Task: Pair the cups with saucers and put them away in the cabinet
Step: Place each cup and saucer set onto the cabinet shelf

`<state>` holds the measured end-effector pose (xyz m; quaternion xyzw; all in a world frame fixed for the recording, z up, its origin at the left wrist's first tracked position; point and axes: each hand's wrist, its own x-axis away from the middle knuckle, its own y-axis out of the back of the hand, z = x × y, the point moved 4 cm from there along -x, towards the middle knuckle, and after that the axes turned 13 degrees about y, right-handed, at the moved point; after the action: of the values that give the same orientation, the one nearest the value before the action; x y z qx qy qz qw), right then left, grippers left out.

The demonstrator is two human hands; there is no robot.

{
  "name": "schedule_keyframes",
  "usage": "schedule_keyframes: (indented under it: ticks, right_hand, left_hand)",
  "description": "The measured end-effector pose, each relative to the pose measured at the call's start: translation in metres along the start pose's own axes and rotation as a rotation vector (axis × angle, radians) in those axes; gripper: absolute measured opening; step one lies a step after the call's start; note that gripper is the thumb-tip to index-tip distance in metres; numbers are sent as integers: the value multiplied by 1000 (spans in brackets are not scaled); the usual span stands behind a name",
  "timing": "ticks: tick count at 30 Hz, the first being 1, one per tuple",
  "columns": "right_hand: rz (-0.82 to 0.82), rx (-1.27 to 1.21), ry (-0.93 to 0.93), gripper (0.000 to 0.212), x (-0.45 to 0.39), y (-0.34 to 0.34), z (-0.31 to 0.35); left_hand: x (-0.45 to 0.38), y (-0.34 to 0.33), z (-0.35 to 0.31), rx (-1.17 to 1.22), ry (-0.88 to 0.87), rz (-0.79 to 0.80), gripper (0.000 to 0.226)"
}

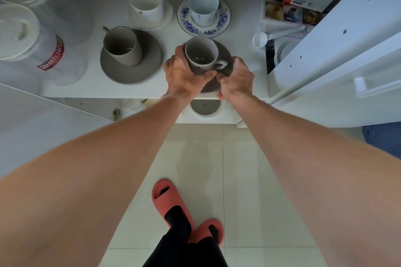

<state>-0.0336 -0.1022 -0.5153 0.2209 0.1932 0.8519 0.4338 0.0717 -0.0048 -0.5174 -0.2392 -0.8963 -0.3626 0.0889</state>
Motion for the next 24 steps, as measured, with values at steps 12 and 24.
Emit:
schedule_keyframes:
  ticks: [12,24]
  right_hand:
    - [-15,71,21,29,-3,-7,6]
    - [306,602,199,59,133,19,15]
  left_hand:
    - [-12,9,5,30,11,23,102]
    - [141,78,43,-336,-108,-1,61]
